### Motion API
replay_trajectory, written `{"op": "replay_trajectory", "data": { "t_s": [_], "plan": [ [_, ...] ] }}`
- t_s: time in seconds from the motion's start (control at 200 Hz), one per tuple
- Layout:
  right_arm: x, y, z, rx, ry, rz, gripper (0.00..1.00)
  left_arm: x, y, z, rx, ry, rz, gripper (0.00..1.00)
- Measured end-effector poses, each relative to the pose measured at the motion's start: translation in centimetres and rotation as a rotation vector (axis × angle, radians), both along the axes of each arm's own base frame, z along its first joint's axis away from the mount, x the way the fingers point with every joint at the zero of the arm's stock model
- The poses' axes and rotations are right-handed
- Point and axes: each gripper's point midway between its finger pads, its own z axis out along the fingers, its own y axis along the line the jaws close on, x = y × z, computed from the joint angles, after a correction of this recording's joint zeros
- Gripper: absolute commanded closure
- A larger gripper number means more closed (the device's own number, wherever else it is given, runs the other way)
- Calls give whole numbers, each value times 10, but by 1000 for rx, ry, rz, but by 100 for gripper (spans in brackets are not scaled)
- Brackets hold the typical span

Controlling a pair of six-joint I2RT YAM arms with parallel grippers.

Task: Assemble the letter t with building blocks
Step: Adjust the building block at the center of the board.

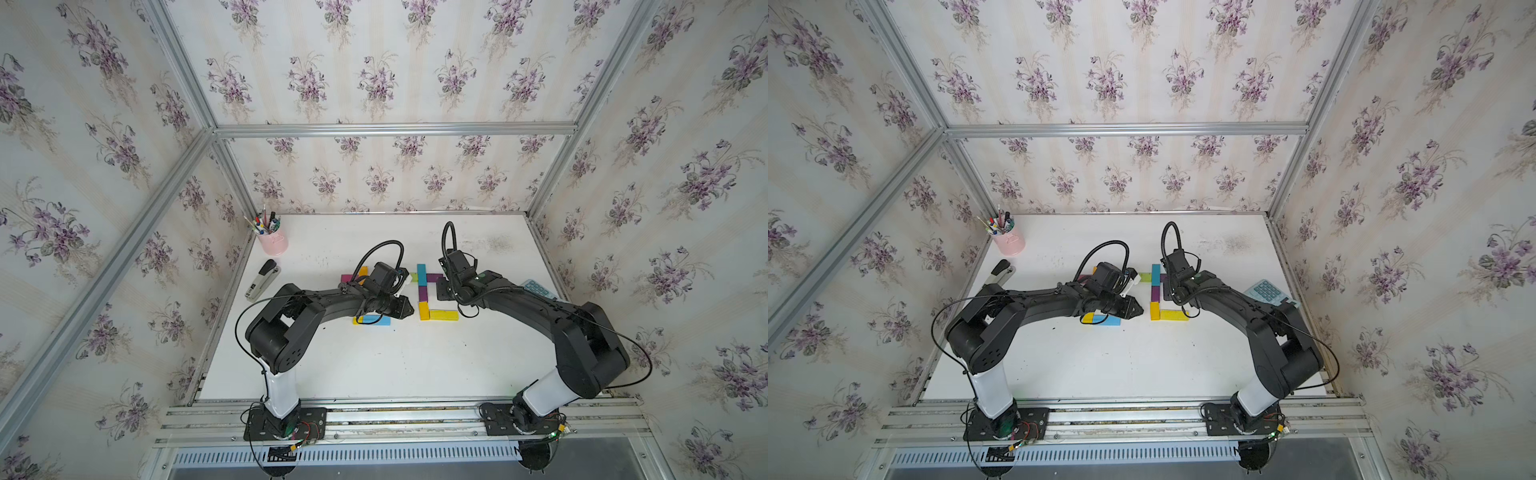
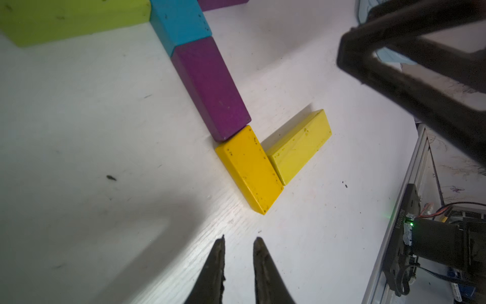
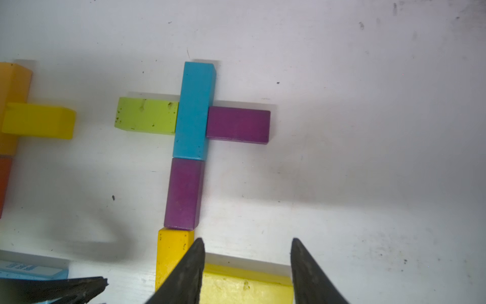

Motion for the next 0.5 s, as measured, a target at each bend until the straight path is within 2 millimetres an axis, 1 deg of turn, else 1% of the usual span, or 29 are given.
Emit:
{"op": "replay_trajectory", "data": {
  "t_s": [0.09,0.125,0.21,0.35,0.5],
  "plan": [
    [-6,-17,-7,-4,7,-32,46,0,-5,-2,14,7,7,79],
    [-10,-19,-10,-4,13,-32,47,2,-6,-4,21,6,15,79],
    [-20,-16,-17,27,30,-9,47,3,-7,-7,33,13,32,79],
    [-28,-15,-22,56,34,8,47,5,-3,-20,61,36,72,79],
    [-36,-13,-16,95,13,30,46,11,-7,-22,63,38,85,77]
  ]
}}
